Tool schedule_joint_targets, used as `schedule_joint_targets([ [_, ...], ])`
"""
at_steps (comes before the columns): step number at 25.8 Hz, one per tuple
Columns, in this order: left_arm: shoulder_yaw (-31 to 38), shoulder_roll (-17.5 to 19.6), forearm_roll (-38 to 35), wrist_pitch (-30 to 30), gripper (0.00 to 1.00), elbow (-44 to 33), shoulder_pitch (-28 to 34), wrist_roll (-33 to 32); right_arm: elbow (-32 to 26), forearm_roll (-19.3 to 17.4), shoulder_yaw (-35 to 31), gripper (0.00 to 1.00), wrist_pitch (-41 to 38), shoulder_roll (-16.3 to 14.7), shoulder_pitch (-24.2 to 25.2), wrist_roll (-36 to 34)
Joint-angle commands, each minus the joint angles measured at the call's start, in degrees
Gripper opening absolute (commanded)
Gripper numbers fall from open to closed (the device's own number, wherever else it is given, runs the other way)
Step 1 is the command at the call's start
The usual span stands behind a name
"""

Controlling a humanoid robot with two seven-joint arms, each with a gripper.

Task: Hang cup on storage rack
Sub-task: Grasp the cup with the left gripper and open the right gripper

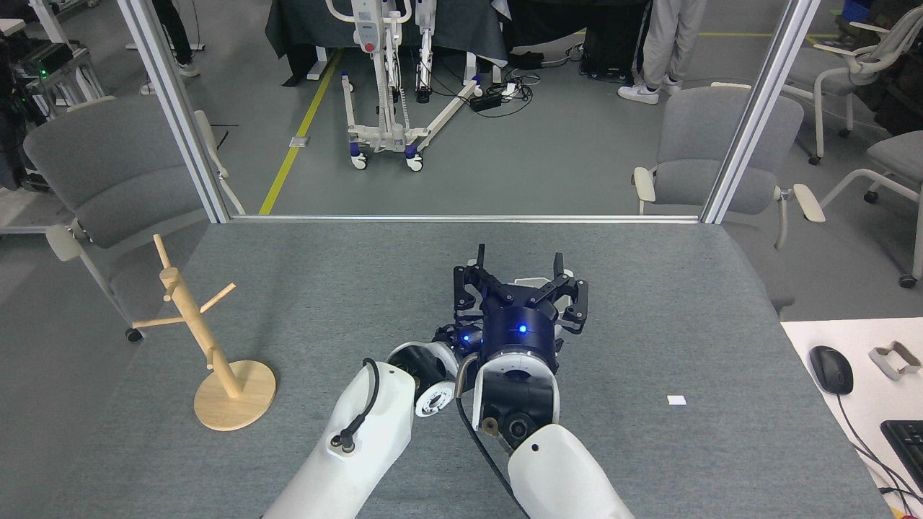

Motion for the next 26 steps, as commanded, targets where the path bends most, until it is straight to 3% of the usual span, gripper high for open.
schedule_joint_targets([
  [1,0.0,0.0,-0.2,0.7,0.00,0.8,0.1,1.2,0.0,-4.7,0.0,0.99,-0.8,0.0,0.5,-13.4],
  [3,0.0,0.1,-0.5,1.3,0.00,0.7,0.5,1.2,0.0,-7.6,-0.1,0.99,-0.9,0.1,0.5,-21.5],
  [6,0.1,0.7,-0.5,1.4,0.00,0.6,1.6,1.2,0.0,-8.8,-0.9,1.00,-1.2,0.0,0.5,-29.1],
  [11,0.4,1.1,-0.5,1.6,0.00,-0.3,3.9,1.4,0.0,-8.9,-8.3,1.00,-1.3,-0.9,0.6,-30.2],
  [15,2.5,5.4,-0.5,2.9,0.00,-5.6,7.3,1.7,-0.4,-9.1,-18.0,0.98,-4.6,-3.5,1.4,-30.5],
  [17,3.8,7.5,-0.5,2.9,0.00,-9.5,9.9,1.7,-0.2,-10.5,-24.8,0.99,-12.6,-4.6,2.4,-30.7],
  [21,7.1,11.8,-0.5,2.8,0.00,-18.1,15.9,1.7,1.2,-19.1,-42.4,1.00,-36.1,-7.7,7.6,-30.7],
  [23,8.5,13.9,-0.5,2.7,0.00,-23.1,19.6,1.8,4.3,-20.0,-48.8,1.00,-48.1,-10.1,11.0,-30.8],
  [26,10.7,16.8,-0.5,2.5,0.00,-31.5,26.0,1.9,10.1,-19.6,-52.8,1.00,-57.8,-12.6,14.4,-32.1],
])
